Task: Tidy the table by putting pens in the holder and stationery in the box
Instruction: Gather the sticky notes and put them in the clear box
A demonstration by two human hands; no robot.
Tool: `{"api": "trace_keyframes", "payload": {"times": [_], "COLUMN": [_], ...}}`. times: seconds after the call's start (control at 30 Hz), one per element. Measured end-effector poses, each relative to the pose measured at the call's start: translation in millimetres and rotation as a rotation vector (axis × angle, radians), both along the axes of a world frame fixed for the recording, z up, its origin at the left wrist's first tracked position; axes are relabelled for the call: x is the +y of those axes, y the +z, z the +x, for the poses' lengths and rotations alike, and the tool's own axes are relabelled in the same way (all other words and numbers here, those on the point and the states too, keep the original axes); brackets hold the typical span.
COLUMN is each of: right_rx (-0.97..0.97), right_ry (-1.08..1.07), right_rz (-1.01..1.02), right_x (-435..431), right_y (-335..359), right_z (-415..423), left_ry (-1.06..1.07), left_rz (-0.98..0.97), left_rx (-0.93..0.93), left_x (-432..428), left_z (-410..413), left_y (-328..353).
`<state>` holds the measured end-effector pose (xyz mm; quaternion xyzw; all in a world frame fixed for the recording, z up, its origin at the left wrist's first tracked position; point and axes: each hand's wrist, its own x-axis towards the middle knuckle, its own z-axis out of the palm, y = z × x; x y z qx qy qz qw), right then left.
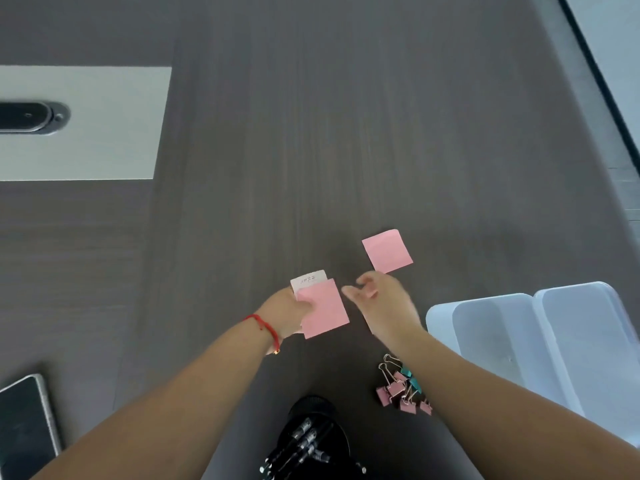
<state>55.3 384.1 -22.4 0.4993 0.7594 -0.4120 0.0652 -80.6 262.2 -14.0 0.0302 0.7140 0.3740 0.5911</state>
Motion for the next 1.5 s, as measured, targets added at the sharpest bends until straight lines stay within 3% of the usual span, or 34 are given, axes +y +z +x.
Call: {"api": "trace_keyframes", "payload": {"times": [0.07,0.17,0.33,0.43,0.53,0.63,0.8,0.97,1.07,1.13,1.2,1.23,1.37,1.5], "right_rx": [-0.280,-0.548,-0.506,-0.514,-0.376,-0.367,-0.514,-0.195,0.052,0.269,0.355,0.326,0.135,0.164], "right_ry": [0.048,0.163,0.067,0.176,0.111,-0.043,-0.058,-0.450,-0.324,-0.181,-0.072,-0.017,0.079,-0.044], "right_rz": [0.251,0.309,0.134,0.050,-0.028,0.079,0.124,-0.141,-0.195,-0.342,-0.509,-0.508,-0.160,-0.014], "right_x": [14,19,27,37,61,96,97,97,91,75,53,43,24,18], "right_y": [-4,-7,-14,-9,3,8,-13,-24,18,57,84,89,91,95], "right_z": [9,14,11,9,-1,-25,-40,-39,-29,-15,1,9,44,86], "left_ry": [0.044,0.110,0.064,0.058,0.160,0.259,0.270,0.291,0.302,0.236,0.173,0.154,0.074,-0.181], "left_rz": [-0.001,0.002,0.072,0.094,0.069,0.032,-0.023,0.024,0.049,0.071,0.113,0.147,0.285,0.306], "left_rx": [-0.018,-0.038,0.012,0.057,0.049,0.020,0.008,0.047,0.144,0.162,0.097,0.036,-0.137,0.184], "left_x": [2,5,11,10,11,12,6,-1,-4,-2,5,8,19,30], "left_z": [6,9,15,13,9,8,13,8,1,0,7,13,48,88], "left_y": [-5,-6,-7,-6,-7,-7,-5,6,16,24,36,43,71,79]}}
